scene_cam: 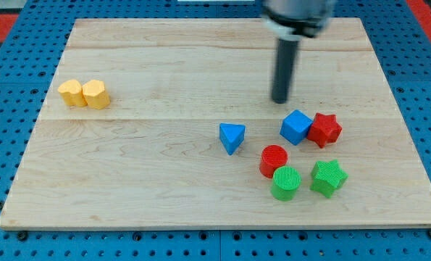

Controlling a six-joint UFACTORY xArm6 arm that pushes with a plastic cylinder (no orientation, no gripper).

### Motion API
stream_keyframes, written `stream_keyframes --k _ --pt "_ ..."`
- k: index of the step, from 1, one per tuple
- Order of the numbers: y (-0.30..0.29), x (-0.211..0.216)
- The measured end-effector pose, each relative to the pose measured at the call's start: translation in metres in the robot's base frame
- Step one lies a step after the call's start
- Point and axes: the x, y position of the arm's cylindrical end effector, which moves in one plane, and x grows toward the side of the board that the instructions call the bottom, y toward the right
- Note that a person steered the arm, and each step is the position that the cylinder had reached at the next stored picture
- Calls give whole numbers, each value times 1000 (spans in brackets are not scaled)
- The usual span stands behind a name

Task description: Slide the blue cube above the yellow blocks

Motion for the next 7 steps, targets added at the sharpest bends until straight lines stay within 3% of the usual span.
stream_keyframes --k 1,2,3,6,7 --pt "30 38" --pt "3 69" --pt "-60 60" --pt "-214 -47" --pt "-237 -43"
